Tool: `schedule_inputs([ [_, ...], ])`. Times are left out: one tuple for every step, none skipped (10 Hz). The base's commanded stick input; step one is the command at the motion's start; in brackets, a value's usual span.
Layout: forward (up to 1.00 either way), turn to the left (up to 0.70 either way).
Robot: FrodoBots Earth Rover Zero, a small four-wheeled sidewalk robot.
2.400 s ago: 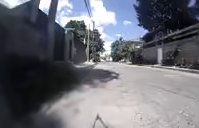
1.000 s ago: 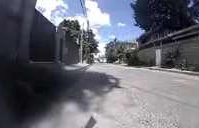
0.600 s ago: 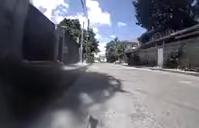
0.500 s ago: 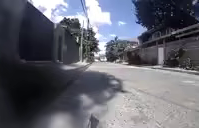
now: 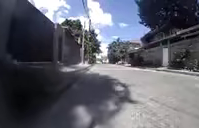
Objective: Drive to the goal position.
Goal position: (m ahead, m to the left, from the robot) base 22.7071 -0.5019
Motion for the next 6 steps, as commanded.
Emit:
schedule_inputs([
  [1.00,0.00],
  [1.00,0.00],
  [1.00,0.00],
  [1.00,0.00],
  [1.00,0.00],
  [1.00,0.00],
])
